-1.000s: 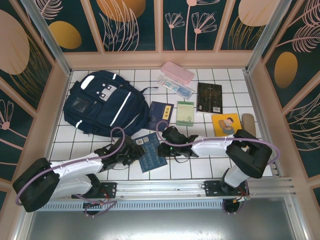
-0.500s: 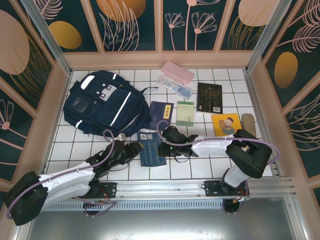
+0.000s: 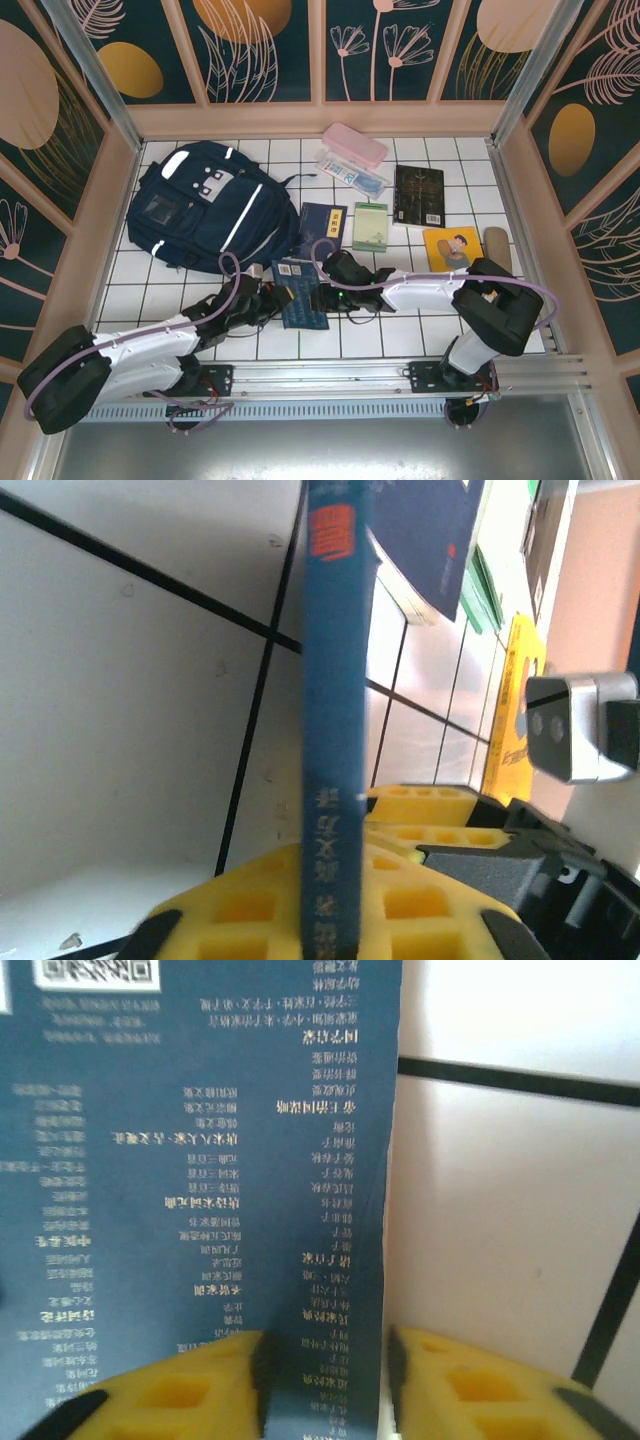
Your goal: Pack books, pencil case, and school supplies into a backpack
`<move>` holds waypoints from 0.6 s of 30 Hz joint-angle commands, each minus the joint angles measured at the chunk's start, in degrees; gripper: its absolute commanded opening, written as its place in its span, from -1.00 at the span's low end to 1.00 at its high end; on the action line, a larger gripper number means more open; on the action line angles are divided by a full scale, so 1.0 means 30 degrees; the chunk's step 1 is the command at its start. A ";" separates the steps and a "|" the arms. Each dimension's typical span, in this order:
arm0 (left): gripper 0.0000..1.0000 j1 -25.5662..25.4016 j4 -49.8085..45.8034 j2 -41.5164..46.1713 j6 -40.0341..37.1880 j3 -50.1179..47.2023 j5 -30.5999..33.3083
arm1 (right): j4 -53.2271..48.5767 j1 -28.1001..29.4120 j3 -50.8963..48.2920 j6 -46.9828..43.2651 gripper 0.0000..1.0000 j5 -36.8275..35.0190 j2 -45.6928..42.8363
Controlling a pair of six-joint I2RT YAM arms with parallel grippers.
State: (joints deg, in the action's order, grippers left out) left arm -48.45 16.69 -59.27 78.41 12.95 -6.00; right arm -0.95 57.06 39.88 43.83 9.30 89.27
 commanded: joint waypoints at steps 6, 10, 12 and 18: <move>-1.00 -0.0126 -0.1637 0.1547 -0.1777 0.3150 0.0171 | -0.1207 -0.1622 0.0948 -0.0639 0.25 -0.0345 -0.3716; -1.00 0.0051 -0.1925 0.0911 -0.3303 0.5427 -0.0212 | -0.0302 -0.3537 0.0755 -0.1075 0.79 0.1709 -0.5570; -1.00 0.0372 -0.2332 0.0242 -0.4082 0.6767 -0.0624 | 0.0326 -0.4622 0.0706 -0.1080 0.92 0.2970 -0.6327; -1.00 0.2187 -0.1204 -0.1905 -0.5107 0.9258 -0.3354 | 0.2119 -0.7735 0.0776 -0.0177 0.58 0.6238 -0.7056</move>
State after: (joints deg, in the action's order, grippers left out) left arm -43.94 9.91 -63.09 66.57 37.63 -10.94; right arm 1.50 36.62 41.19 41.89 20.64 68.55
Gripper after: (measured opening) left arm 0.122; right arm 0.801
